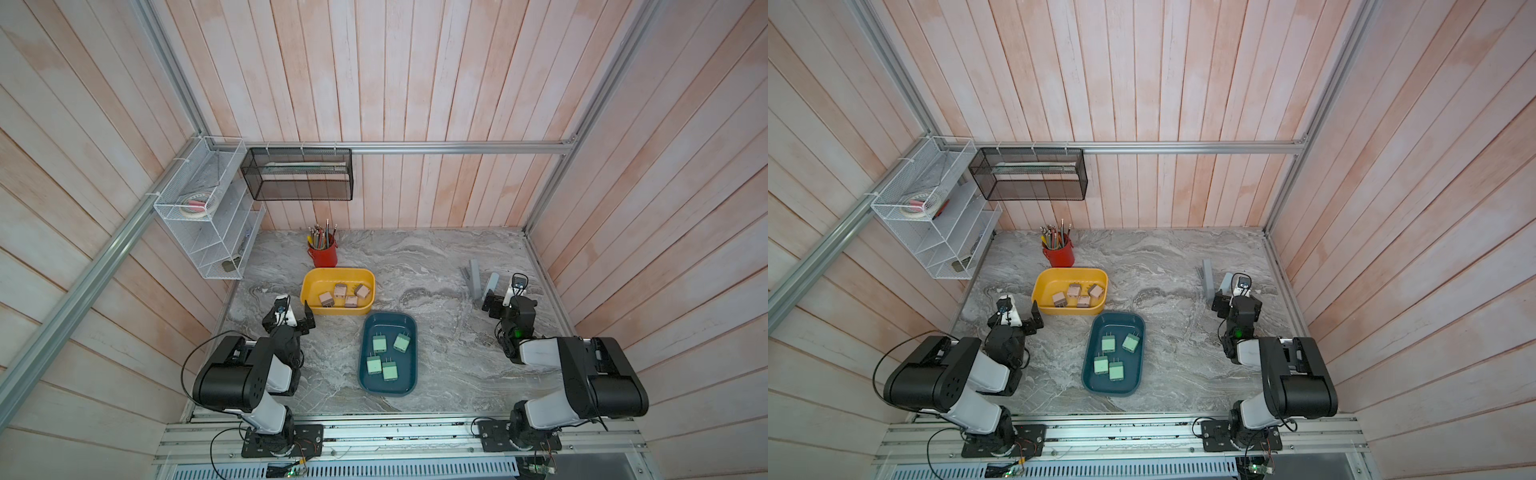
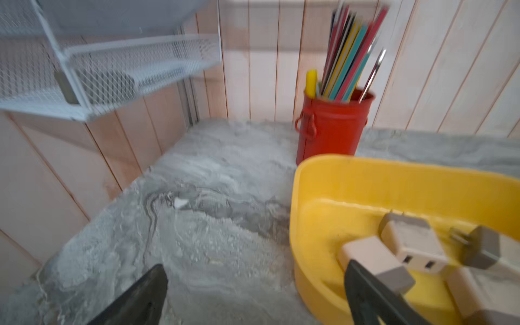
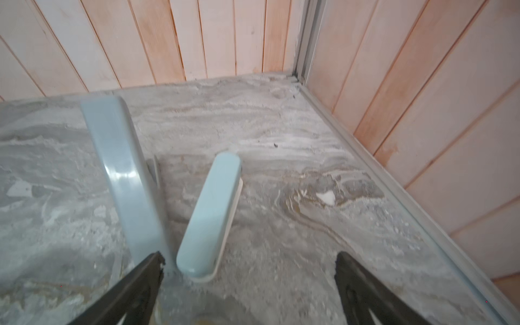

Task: Place the plugs by color into the storage box
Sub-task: Reset both arms

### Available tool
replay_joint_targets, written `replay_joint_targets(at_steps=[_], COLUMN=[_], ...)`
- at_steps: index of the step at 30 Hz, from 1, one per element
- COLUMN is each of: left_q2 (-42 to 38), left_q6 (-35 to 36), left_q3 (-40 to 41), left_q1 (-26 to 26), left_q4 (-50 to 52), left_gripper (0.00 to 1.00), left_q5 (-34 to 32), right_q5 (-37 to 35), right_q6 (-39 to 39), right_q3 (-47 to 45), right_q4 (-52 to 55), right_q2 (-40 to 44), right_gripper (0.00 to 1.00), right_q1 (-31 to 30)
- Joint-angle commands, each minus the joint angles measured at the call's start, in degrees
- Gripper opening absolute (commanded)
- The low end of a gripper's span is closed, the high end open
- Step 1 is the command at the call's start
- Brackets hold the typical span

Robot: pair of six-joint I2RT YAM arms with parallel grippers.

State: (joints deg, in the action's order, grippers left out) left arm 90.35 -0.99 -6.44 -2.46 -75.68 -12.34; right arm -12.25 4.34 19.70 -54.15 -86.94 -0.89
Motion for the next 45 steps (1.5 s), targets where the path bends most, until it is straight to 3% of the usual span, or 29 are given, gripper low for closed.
replay_joint_targets(at_steps=[1,2,3,7,9,12,17,36,41,45], left_q2=[0.0,1.8,0.3,0.2,-1.1,-0.3,-0.7,-0.7,-0.4,-0.9], left_q6=[1.1,1.3,1.0,0.6,-0.9,-0.3,1.7,2.0,0.9,0.9], left_q3=[-0.9,-0.6,-0.8,-5.1,-8.3,-6.7,-8.5,-8.0,-10.6,-9.6], left_q1=[1.3,1.3,1.3,1.3,1.3,1.4,1.5,1.6,3.6,3.9], left_q4=[-8.4,-11.9,-9.0,-1.1,7.9,2.6,6.6,5.8,10.7,9.1], left_gripper=[1.00,1.00,1.00,1.00,1.00,1.00,1.00,1.00,1.00,1.00], left_q5=[6.2,5.6,5.6,3.1,1.3,2.2,9.0,9.1,14.6,14.7], right_q5=[5.3,7.7,7.2,7.2,7.5,8.4,8.7,8.7,8.7,8.7], right_q6=[-2.5,-2.2,-2.2,-2.0,-2.0,-2.4,-2.6,-2.6,-2.6,-2.6], right_q3=[-5.2,-8.2,-10.7,-6.2,-7.6,-8.7,-7.6,-7.7,-7.7,-7.7], right_q4=[-13.4,-21.5,-30.4,-17.2,-21.5,-24.1,-23.1,-22.8,-22.8,-22.8], right_q2=[0.6,-0.9,-3.7,-0.8,-1.9,-2.2,-2.8,-2.6,-2.6,-2.6], right_gripper=[0.98,0.98,0.98,0.98,0.98,0.98,0.98,0.98,0.98,0.98], right_q1=[1.1,2.0,2.2,2.3,2.3,2.4,2.4,2.2,2.4,2.3])
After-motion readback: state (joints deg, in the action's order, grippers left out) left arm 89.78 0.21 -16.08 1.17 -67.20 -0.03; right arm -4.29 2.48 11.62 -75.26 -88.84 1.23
